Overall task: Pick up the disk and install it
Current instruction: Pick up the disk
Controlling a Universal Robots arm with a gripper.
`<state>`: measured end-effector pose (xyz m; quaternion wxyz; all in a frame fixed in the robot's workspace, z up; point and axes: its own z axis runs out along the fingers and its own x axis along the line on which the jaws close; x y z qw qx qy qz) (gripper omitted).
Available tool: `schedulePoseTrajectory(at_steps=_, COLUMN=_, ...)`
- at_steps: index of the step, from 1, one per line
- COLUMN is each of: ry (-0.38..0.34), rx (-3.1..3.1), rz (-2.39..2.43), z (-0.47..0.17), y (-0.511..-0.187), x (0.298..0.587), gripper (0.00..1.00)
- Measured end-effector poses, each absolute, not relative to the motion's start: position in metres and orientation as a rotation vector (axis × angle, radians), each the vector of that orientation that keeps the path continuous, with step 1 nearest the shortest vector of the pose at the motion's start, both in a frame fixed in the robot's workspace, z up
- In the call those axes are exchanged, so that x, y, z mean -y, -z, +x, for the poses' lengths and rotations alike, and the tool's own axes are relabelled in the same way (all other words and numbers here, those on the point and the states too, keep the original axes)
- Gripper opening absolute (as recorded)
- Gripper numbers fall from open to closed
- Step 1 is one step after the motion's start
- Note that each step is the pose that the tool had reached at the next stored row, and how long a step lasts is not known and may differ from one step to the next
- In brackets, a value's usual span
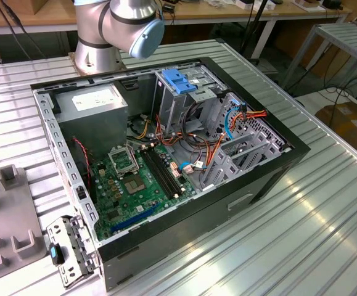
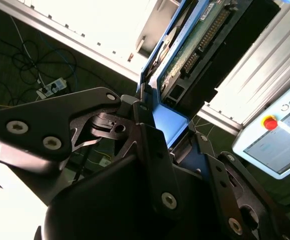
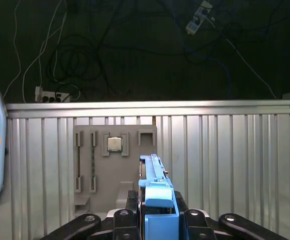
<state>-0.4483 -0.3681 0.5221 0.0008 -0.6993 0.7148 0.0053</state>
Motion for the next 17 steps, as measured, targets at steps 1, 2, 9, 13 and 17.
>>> schedulePoseTrajectory(at_steps=1, ry=-0.017, rx=-2.245, rz=-2.196, z=-0.4479, y=-0.5221, x=0.3681, gripper=0.37)
schedulePoseTrajectory(at_steps=2, ry=-0.017, rx=-2.245, rz=-2.196, z=-0.4475, y=-0.5221, x=0.3682, gripper=0.37)
schedulePoseTrajectory(at_steps=9, ry=-0.017, rx=-2.244, rz=-2.196, z=-0.4438, y=-0.522, x=0.3683, gripper=0.37)
schedulePoseTrajectory(at_steps=13, ry=-0.017, rx=-2.244, rz=-2.196, z=-0.4413, y=-0.5218, x=0.3684, gripper=0.37)
schedulePoseTrajectory(at_steps=17, ry=-0.017, rx=-2.245, rz=-2.196, z=-0.4388, y=-0.5218, x=0.3686, gripper=0.37)
